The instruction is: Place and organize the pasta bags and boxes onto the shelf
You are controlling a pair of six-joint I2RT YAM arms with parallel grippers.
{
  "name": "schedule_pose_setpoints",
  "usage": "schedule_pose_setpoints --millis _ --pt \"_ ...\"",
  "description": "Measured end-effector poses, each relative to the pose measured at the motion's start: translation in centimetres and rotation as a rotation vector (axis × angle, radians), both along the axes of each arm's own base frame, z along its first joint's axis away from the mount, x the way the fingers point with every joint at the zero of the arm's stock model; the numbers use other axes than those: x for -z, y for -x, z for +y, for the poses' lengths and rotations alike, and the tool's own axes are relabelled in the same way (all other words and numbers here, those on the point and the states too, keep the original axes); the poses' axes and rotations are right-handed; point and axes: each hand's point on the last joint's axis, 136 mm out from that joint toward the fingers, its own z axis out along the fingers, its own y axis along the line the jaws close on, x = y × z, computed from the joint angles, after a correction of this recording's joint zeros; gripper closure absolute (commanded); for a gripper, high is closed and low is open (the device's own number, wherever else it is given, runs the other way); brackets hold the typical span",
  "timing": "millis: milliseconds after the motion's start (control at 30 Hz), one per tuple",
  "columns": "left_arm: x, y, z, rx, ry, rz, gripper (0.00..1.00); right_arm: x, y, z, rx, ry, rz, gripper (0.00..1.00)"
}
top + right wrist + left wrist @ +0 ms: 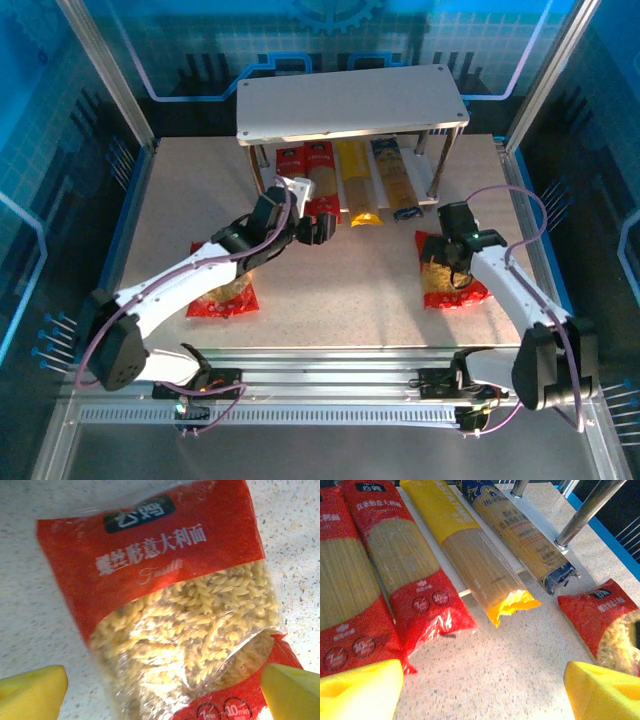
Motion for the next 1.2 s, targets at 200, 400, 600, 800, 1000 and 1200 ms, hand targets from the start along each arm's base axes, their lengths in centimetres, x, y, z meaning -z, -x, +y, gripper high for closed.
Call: schedule_pose_setpoints --millis 200,400,600,800,1000,1200 --pt "-1.0 3.0 2.3 -0.002 0.007 -0.011 0.12 3.0 -0.6 -1.6 0.053 0.013 0.085 0.00" --pt "-2.4 4.2 4.2 -0.036 0.007 -0.047 0.11 5.0 -1.0 -1.5 0.061 -0.014 0.132 0.00" --pt "-2.8 4.3 4.9 -0.056 -0.001 -0.060 0.11 5.9 -2.0 -1.4 0.061 -0.044 0.165 0.03" --pt "-2.6 4.0 5.5 -0.076 -0.008 -0.056 0.11 6.2 -3.0 -0.8 0.038 -0.086 0.157 0.37" --pt "-2.3 4.1 6.1 -0.089 -0.011 -0.053 0.11 5.7 -3.3 -0.5 0.024 -0.111 0.127 0.72" --pt "-2.5 4.0 6.3 -0.096 -0.007 -0.058 0.12 4.3 -3.3 -0.2 0.004 -0.136 0.066 1.00"
